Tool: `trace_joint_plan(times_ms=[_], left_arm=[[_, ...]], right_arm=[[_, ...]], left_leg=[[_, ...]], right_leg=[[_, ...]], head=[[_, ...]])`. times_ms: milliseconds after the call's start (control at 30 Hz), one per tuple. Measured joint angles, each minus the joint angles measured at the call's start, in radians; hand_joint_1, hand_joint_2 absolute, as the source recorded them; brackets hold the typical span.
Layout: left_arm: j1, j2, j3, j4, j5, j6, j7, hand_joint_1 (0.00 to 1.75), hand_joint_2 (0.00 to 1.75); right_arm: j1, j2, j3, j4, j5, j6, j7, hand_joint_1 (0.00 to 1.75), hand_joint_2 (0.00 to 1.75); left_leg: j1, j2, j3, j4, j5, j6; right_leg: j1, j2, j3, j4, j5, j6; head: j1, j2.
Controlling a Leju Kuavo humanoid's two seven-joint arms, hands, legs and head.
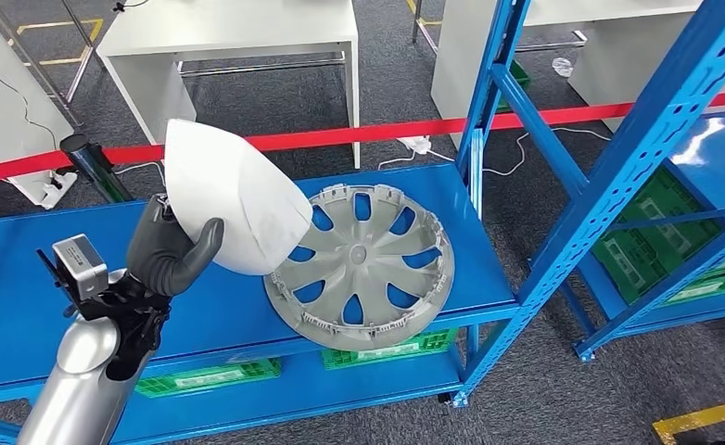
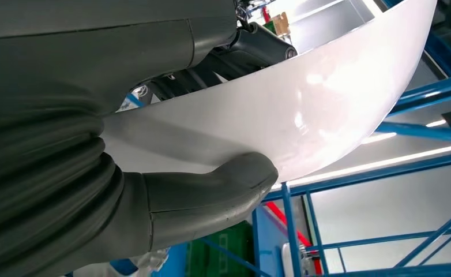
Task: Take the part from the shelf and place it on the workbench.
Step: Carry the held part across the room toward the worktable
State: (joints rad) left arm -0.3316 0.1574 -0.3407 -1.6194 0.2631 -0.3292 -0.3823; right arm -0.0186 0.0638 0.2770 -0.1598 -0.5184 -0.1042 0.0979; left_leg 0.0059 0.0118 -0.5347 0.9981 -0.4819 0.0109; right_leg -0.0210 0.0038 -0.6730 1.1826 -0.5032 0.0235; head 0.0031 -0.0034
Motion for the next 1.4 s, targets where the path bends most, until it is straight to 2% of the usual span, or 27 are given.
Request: trace_joint_plan(times_ms=[33, 100, 200, 233, 300, 367, 400, 433, 467, 567, 633, 733, 767, 800, 867, 900, 933, 967, 1033, 1100, 1133, 1167, 1233, 1267, 1300, 1367, 1400], left_arm=[[0.007, 0.002, 0.004, -0.005, -0.004, 0.0, -0.003, 1.75, 1.75], [0.024, 0.008, 0.016, -0.015, -0.013, 0.001, -0.01, 1.75, 1.75], [0.055, 0.014, 0.037, -0.035, -0.027, 0.001, -0.019, 1.75, 1.75], [0.064, 0.016, 0.043, -0.042, -0.03, 0.001, -0.019, 1.75, 1.75], [0.076, 0.021, 0.055, -0.05, -0.032, 0.001, -0.019, 1.75, 1.75], [0.085, 0.024, 0.062, -0.054, -0.033, 0.001, -0.019, 1.75, 1.75], [0.089, 0.025, 0.065, -0.055, -0.033, 0.001, -0.019, 1.75, 1.75], [0.093, 0.026, 0.066, -0.056, -0.033, 0.001, -0.019, 1.75, 1.75], [0.095, 0.027, 0.067, -0.057, -0.033, 0.001, -0.019, 1.75, 1.75], [0.097, 0.027, 0.071, -0.063, -0.035, 0.003, -0.019, 1.75, 1.75], [0.1, 0.029, 0.081, -0.07, -0.038, 0.01, -0.019, 1.75, 1.75], [0.121, 0.037, 0.106, -0.084, -0.042, 0.027, -0.021, 1.75, 1.75], [0.132, 0.039, 0.115, -0.091, -0.045, 0.031, -0.023, 1.75, 1.75], [0.142, 0.04, 0.123, -0.096, -0.049, 0.033, -0.024, 1.75, 1.75], [0.155, 0.041, 0.133, -0.101, -0.057, 0.035, -0.025, 1.75, 1.75], [0.157, 0.042, 0.134, -0.099, -0.062, 0.036, -0.026, 1.75, 1.75], [0.157, 0.042, 0.135, -0.095, -0.066, 0.036, -0.027, 1.75, 1.75], [0.156, 0.041, 0.134, -0.09, -0.07, 0.036, -0.027, 1.75, 1.75], [0.148, 0.036, 0.128, -0.08, -0.078, 0.036, -0.027, 1.75, 1.75], [0.13, 0.027, 0.118, -0.07, -0.085, 0.035, -0.023, 1.75, 1.75], [0.118, 0.022, 0.112, -0.064, -0.087, 0.035, -0.019, 1.75, 1.75], [0.106, 0.016, 0.107, -0.057, -0.088, 0.033, -0.014, 1.75, 1.75], [0.086, 0.006, 0.098, -0.041, -0.091, 0.028, -0.005, 1.75, 1.75], [0.078, 0.002, 0.093, -0.032, -0.095, 0.025, -0.002, 1.75, 1.75], [0.071, 0.0, 0.09, -0.024, -0.098, 0.022, 0.0, 1.75, 1.75], [0.061, -0.004, 0.082, -0.008, -0.107, 0.014, 0.002, 1.75, 1.75], [0.058, -0.007, 0.077, 0.0, -0.112, 0.009, 0.002, 1.75, 1.75]], right_arm=[[-0.001, 0.001, 0.0, 0.0, 0.005, 0.004, -0.002, 0.0, 0.0], [-0.002, 0.002, 0.002, 0.0, 0.016, 0.013, -0.006, 0.0, 0.0], [-0.005, 0.001, 0.006, 0.0, 0.026, 0.024, -0.011, 0.0, 0.0], [-0.006, 0.001, 0.008, 0.0, 0.028, 0.027, -0.012, 0.0, 0.0], [-0.008, 0.001, 0.011, 0.0, 0.029, 0.029, -0.014, 0.0, 0.0], [-0.008, 0.0, 0.014, 0.0, 0.029, 0.029, -0.015, 0.0, 0.0], [-0.008, 0.0, 0.016, 0.0, 0.029, 0.029, -0.016, 0.0, 0.0], [-0.008, 0.0, 0.016, 0.0, 0.029, 0.029, -0.016, 0.0, 0.0], [-0.009, 0.0, 0.018, 0.0, 0.029, 0.029, -0.016, 0.0, 0.0], [-0.011, 0.001, 0.023, 0.0, 0.035, 0.029, -0.016, 0.0, 0.0], [-0.012, 0.001, 0.027, 0.0, 0.049, 0.031, -0.016, 0.0, 0.0], [-0.015, -0.001, 0.043, 0.0, 0.072, 0.035, -0.016, 0.0, 0.0], [-0.015, -0.002, 0.049, 0.0, 0.076, 0.037, -0.017, 0.0, 0.0], [-0.015, -0.004, 0.054, 0.0, 0.079, 0.038, -0.018, 0.0, 0.0], [-0.016, -0.007, 0.058, 0.0, 0.076, 0.038, -0.02, 0.0, 0.0], [-0.016, -0.009, 0.058, 0.0, 0.07, 0.038, -0.021, 0.0, 0.0], [-0.017, -0.01, 0.058, 0.0, 0.062, 0.039, -0.022, 0.0, 0.0], [-0.017, -0.012, 0.058, 0.0, 0.052, 0.038, -0.023, 0.0, 0.0], [-0.017, -0.013, 0.055, 0.0, 0.033, 0.036, -0.021, 0.0, 0.0], [-0.02, -0.013, 0.051, 0.0, 0.019, 0.031, -0.02, 0.0, 0.0], [-0.021, -0.013, 0.049, 0.0, 0.013, 0.029, -0.02, 0.0, 0.0], [-0.021, -0.013, 0.047, 0.0, 0.008, 0.027, -0.022, 0.0, 0.0], [-0.021, -0.012, 0.043, 0.0, -0.002, 0.025, -0.027, 0.0, 0.0], [-0.021, -0.011, 0.04, 0.0, -0.007, 0.024, -0.03, 0.0, 0.0], [-0.022, -0.011, 0.037, 0.0, -0.01, 0.023, -0.033, 0.0, 0.0], [-0.022, -0.01, 0.03, 0.0, -0.017, 0.02, -0.036, 0.0, 0.0], [-0.021, -0.01, 0.027, 0.0, -0.021, 0.017, -0.035, 0.0, 0.0]], left_leg=[[0.002, 0.0, -0.007, 0.008, -0.002, -0.007], [0.002, -0.001, -0.019, 0.022, -0.007, -0.023], [0.002, -0.003, -0.027, 0.029, -0.008, -0.043], [0.003, -0.004, -0.033, 0.04, -0.02, -0.049], [0.005, -0.006, -0.062, 0.118, -0.085, -0.058], [0.005, -0.007, -0.106, 0.244, -0.165, -0.062], [0.005, -0.007, -0.117, 0.288, -0.185, -0.062], [0.005, -0.007, -0.11, 0.297, -0.183, -0.06], [0.004, -0.007, -0.084, 0.268, -0.163, -0.056], [-0.004, -0.007, 0.046, 0.067, -0.101, -0.036], [-0.012, -0.007, 0.078, 0.004, -0.092, -0.027], [-0.013, -0.004, 0.063, -0.004, -0.057, -0.01], [-0.011, -0.002, 0.054, -0.007, -0.044, -0.002], [-0.008, 0.0, 0.042, -0.01, -0.029, 0.003], [-0.007, 0.0, 0.009, -0.008, -0.003, 0.009], [-0.007, 0.0, -0.009, -0.006, 0.011, 0.009], [-0.007, 0.0, -0.028, -0.003, 0.025, 0.008], [-0.007, 0.0, -0.046, 0.002, 0.036, 0.006], [-0.007, 0.001, -0.082, 0.013, 0.057, 0.001], [-0.009, 0.002, -0.107, 0.025, 0.074, -0.008], [-0.009, 0.003, -0.114, 0.028, 0.081, -0.014], [-0.009, 0.003, -0.118, 0.027, 0.09, -0.02], [-0.006, 0.002, -0.122, 0.025, 0.099, -0.032], [-0.004, 0.0, -0.129, 0.037, 0.081, -0.039], [-0.003, -0.002, -0.141, 0.067, 0.044, -0.046], [0.0, -0.005, -0.172, 0.18, -0.062, -0.057], [0.001, -0.005, -0.182, 0.244, -0.098, -0.061]], right_leg=[[-0.001, 0.0, 0.038, -0.06, 0.018, 0.001], [0.001, 0.004, 0.073, -0.123, 0.026, -0.01], [0.003, 0.007, 0.067, -0.128, 0.024, -0.038], [0.002, 0.006, 0.063, -0.129, 0.029, -0.046], [0.002, 0.002, 0.05, -0.131, 0.041, -0.059], [0.005, 0.001, 0.031, -0.131, 0.055, -0.066], [0.007, 0.0, 0.02, -0.131, 0.063, -0.067], [0.009, 0.0, 0.01, -0.13, 0.072, -0.067], [0.011, 0.0, 0.0, -0.13, 0.08, -0.067], [0.014, 0.001, -0.023, -0.133, 0.109, -0.061], [0.012, 0.001, -0.023, -0.139, 0.128, -0.049], [0.009, 0.001, -0.022, -0.147, 0.143, -0.029], [0.009, 0.001, -0.028, -0.133, 0.121, -0.024], [0.009, 0.001, -0.04, -0.098, 0.08, -0.021], [0.008, 0.001, -0.071, 0.025, -0.029, -0.016], [0.008, 0.001, -0.081, 0.087, -0.062, -0.014], [0.009, 0.001, -0.078, 0.127, -0.071, -0.013], [0.009, 0.001, -0.059, 0.133, -0.057, -0.014], [0.011, 0.0, 0.033, 0.042, -0.019, -0.02], [0.017, -0.001, 0.128, -0.092, -0.027, -0.03], [0.02, -0.002, 0.15, -0.132, -0.038, -0.035], [0.023, -0.002, 0.153, -0.147, -0.041, -0.04], [0.022, -0.003, 0.138, -0.152, -0.023, -0.054], [0.02, -0.004, 0.129, -0.155, -0.009, -0.061], [0.017, -0.005, 0.116, -0.158, 0.005, -0.067], [0.015, -0.005, 0.085, -0.159, 0.032, -0.071], [0.015, -0.005, 0.068, -0.159, 0.046, -0.07]], head=[[0.001, 0.0], [0.002, 0.0], [0.002, 0.0], [0.002, 0.0], [0.0, 0.0], [-0.002, 0.0], [-0.002, 0.0], [-0.002, 0.0], [-0.002, 0.0], [-0.001, 0.0], [-0.006, 0.0], [-0.013, 0.0], [-0.012, 0.0], [-0.01, 0.0], [-0.006, 0.0], [-0.005, 0.0], [-0.005, 0.0], [-0.004, 0.0], [-0.004, 0.0], [-0.005, 0.0], [-0.005, 0.0], [-0.005, 0.0], [-0.003, 0.0], [-0.003, 0.0], [-0.004, 0.0], [-0.007, 0.0], [-0.007, 0.0]])
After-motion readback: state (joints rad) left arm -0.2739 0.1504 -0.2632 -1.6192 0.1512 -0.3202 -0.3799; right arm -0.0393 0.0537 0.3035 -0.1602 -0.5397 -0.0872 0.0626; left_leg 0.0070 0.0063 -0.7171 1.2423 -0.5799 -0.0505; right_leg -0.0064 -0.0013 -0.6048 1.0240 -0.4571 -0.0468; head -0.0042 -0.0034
